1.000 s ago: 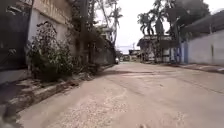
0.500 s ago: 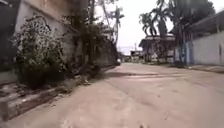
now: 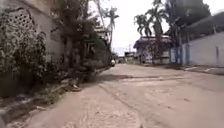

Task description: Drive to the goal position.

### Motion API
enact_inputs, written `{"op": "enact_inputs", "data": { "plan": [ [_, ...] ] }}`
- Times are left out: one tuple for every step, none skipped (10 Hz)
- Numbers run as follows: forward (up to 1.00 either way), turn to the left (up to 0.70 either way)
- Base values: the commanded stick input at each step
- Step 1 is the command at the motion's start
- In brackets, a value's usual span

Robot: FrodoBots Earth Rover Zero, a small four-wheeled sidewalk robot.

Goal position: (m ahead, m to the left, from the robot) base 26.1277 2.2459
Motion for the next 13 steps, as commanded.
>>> {"op": "enact_inputs", "data": {
  "plan": [
    [1.00,0.00],
    [1.00,0.00],
    [1.00,0.00],
    [1.00,0.00],
    [1.00,-0.01],
    [1.00,-0.03],
    [1.00,-0.05],
    [1.00,-0.09],
    [1.00,-0.32],
    [1.00,-0.21],
    [1.00,-0.06],
    [1.00,0.00],
    [1.00,0.00]
  ]
}}
